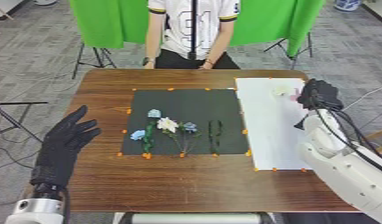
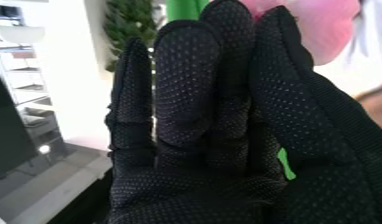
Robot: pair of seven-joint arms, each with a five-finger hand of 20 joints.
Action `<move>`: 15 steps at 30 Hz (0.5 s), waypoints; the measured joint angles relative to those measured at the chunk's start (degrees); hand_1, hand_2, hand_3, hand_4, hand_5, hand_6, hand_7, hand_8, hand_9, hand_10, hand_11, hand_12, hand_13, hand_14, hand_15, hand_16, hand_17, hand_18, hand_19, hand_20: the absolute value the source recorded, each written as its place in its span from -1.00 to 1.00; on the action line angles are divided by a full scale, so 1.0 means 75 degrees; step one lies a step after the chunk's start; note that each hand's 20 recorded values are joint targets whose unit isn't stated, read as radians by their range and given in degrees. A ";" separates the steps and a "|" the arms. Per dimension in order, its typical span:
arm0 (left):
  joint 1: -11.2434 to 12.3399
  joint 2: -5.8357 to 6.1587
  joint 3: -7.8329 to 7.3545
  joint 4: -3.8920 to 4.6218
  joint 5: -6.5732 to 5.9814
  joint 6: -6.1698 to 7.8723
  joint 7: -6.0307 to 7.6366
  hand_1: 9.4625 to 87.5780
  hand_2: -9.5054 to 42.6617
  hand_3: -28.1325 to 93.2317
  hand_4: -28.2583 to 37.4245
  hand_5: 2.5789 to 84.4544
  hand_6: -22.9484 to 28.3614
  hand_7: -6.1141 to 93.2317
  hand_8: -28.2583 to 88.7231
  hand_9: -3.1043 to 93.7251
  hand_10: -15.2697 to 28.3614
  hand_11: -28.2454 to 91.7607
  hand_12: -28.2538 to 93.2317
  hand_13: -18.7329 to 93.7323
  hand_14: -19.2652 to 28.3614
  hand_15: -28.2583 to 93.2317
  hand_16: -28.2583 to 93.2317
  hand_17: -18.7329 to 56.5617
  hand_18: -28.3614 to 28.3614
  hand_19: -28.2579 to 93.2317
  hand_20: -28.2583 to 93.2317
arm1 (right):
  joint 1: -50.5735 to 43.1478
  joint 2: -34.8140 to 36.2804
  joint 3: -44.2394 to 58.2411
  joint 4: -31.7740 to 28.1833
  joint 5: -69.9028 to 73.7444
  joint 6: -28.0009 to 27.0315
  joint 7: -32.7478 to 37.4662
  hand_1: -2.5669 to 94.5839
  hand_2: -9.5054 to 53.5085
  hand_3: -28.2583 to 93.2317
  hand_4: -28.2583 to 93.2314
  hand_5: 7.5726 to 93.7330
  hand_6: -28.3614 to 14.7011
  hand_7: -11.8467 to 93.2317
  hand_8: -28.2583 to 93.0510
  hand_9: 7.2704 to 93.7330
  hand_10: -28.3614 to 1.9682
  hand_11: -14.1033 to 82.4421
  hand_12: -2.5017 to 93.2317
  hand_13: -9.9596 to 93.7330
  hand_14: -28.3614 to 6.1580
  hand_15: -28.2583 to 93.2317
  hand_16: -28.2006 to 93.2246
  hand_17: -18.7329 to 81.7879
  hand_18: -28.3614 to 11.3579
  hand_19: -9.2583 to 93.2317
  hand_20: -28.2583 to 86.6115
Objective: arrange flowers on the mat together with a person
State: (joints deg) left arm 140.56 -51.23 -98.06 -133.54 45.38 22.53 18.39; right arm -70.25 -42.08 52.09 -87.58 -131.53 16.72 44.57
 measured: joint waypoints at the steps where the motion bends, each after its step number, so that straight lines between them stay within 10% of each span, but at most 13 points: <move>1: 0.0011 0.0000 0.0000 0.0000 -0.0002 0.0001 0.0011 -0.75 -0.42 0.76 -1.00 -0.30 0.14 -0.57 -0.70 -0.29 0.55 -0.02 -0.38 -0.29 0.87 0.37 -0.72 -0.75 0.78 0.30 -0.37 | 0.0002 0.0032 0.0022 -0.0150 -0.0005 0.0012 -0.0011 0.24 -1.00 0.52 -1.00 0.76 0.53 -0.37 -0.54 0.94 0.69 -0.32 -0.09 0.71 0.51 0.40 -0.14 0.04 -0.25 0.71 -0.34; 15: 0.0081 0.0003 -0.0059 -0.0015 0.0014 -0.0005 -0.0028 -0.74 -0.42 0.76 -1.00 -0.30 0.14 -0.57 -0.71 -0.29 0.55 -0.02 -0.38 -0.28 0.87 0.37 -0.72 -0.75 0.78 0.30 -0.38 | 0.0674 -0.0077 -0.0563 -0.1930 0.0268 -0.0885 -0.1943 0.22 -1.00 0.54 -1.00 0.74 0.53 -0.38 -0.52 0.91 0.64 -0.33 -0.09 0.67 0.50 0.40 -0.12 0.01 -0.26 0.71 -0.35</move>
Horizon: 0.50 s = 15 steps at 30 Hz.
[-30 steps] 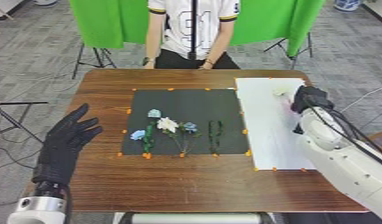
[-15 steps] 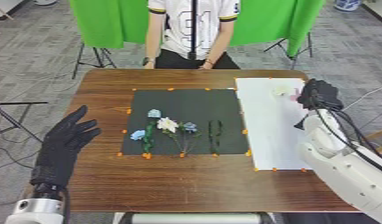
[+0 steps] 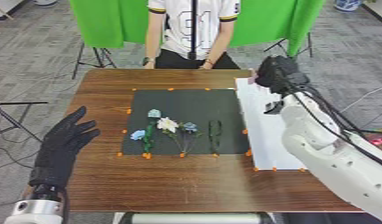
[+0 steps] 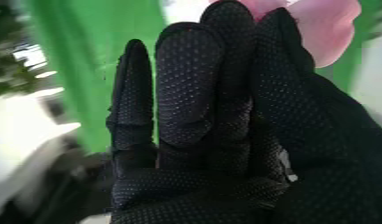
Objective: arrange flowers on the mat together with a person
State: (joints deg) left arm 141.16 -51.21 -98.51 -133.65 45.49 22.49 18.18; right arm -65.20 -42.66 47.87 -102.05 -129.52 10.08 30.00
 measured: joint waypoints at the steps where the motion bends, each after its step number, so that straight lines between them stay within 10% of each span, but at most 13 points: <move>1: -0.0004 -0.0001 0.0000 0.0000 0.0002 -0.0002 -0.0023 -0.74 -0.42 0.76 -1.00 -0.30 0.14 -0.57 -0.71 -0.29 0.55 -0.02 -0.38 -0.28 0.87 0.37 -0.72 -0.75 0.78 0.30 -0.38 | 0.0136 -0.0081 -0.0196 0.0000 0.0000 -0.0153 -0.0022 0.22 -1.00 0.54 -1.00 0.74 0.54 -0.38 -0.53 0.91 0.65 -0.33 -0.09 0.67 0.50 0.40 -0.12 0.01 -0.26 0.71 -0.35; 15: -0.0002 -0.0002 -0.0037 0.0000 0.0005 -0.0030 -0.0098 -0.73 -0.42 0.77 -1.00 -0.29 0.14 -0.56 -0.71 -0.29 0.55 -0.02 -0.38 -0.28 0.87 0.38 -0.73 -0.75 0.78 0.31 -0.38 | 0.0588 -0.1141 -0.1536 0.0645 -0.0195 -0.1130 -0.0048 0.19 -1.00 0.55 -1.00 0.68 0.59 -0.39 -0.56 0.88 0.61 -0.34 -0.10 0.66 0.45 0.38 -0.14 0.00 -0.27 0.70 -0.36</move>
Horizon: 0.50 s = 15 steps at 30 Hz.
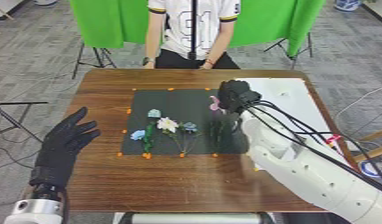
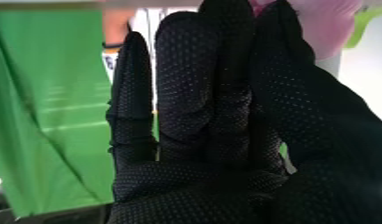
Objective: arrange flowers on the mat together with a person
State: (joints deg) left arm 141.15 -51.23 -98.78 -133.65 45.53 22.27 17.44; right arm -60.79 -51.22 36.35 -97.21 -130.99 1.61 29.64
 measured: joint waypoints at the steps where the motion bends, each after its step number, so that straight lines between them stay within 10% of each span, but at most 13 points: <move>1: 0.0000 0.0000 0.0000 0.0000 0.0000 -0.0004 -0.0005 -0.73 -0.42 0.77 -1.00 -0.29 0.15 -0.56 -0.71 -0.29 0.55 -0.02 -0.38 -0.28 0.87 0.38 -0.73 -0.75 0.78 0.31 -0.38 | -0.0013 0.0000 -0.0030 0.0016 0.0000 -0.0054 -0.0005 0.19 -1.00 0.55 -1.00 0.67 0.60 -0.39 -0.56 0.88 0.61 -0.34 -0.11 0.66 0.45 0.38 -0.14 -0.01 -0.28 0.70 -0.36; 15: -0.0108 -0.0033 0.0000 0.0004 0.0018 -0.0042 -0.0163 -0.72 -0.42 0.77 -1.00 -0.29 0.15 -0.56 -0.71 -0.29 0.55 -0.02 -0.38 -0.28 0.87 0.38 -0.73 -0.75 0.78 0.31 -0.38 | -0.0095 0.0073 -0.0236 -0.0056 -0.0316 -0.0716 -0.0258 0.15 -1.00 0.57 -1.00 0.56 0.62 -0.41 -0.60 0.81 0.57 -0.37 -0.12 0.61 0.45 0.37 -0.12 -0.05 -0.28 0.67 -0.36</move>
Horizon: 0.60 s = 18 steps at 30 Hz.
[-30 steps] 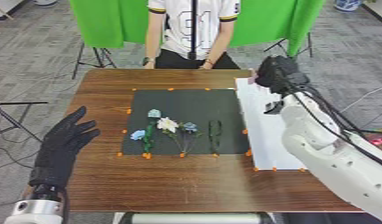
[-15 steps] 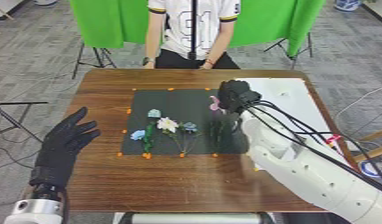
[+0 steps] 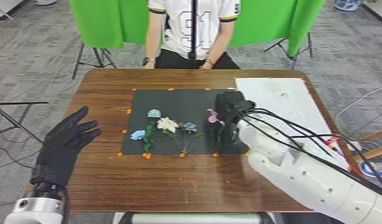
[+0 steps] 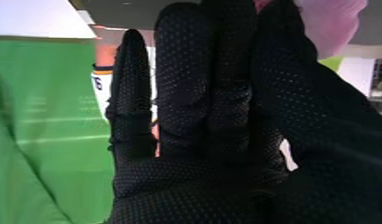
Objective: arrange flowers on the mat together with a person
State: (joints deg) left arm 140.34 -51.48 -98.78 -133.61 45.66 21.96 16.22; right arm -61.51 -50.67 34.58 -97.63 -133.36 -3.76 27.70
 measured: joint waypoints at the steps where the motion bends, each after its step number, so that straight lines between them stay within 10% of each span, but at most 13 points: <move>1: -0.0010 -0.0002 0.0000 0.0000 0.0005 -0.0003 -0.0013 -0.72 -0.42 0.77 -1.00 -0.29 0.15 -0.56 -0.71 -0.29 0.55 -0.02 -0.38 -0.28 0.87 0.38 -0.73 -0.75 0.78 0.31 -0.38 | 0.0009 0.0008 -0.0019 -0.0012 -0.0143 -0.0104 -0.0041 0.14 -1.00 0.57 -1.00 0.54 0.63 -0.41 -0.60 0.80 0.57 -0.38 -0.12 0.60 0.45 0.37 -0.12 -0.05 -0.28 0.67 -0.36; 18: -0.0053 -0.0043 -0.0003 0.0000 0.0038 -0.0003 -0.0128 -0.71 -0.42 0.77 -1.00 -0.29 0.16 -0.57 -0.70 -0.29 0.56 -0.02 -0.38 -0.28 0.88 0.38 -0.73 -0.75 0.78 0.31 -0.38 | -0.0070 -0.0047 0.0353 -0.0196 -0.0815 -0.1354 -0.0488 -0.15 -1.00 0.73 -1.00 0.31 0.54 -0.45 -0.76 0.56 0.29 -0.03 -0.42 0.50 0.24 0.45 -0.26 -0.14 -0.37 0.63 -0.29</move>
State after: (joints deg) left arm 139.94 -51.80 -98.80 -133.61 45.95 21.93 15.26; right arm -62.03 -51.02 37.23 -99.10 -139.47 -13.92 24.05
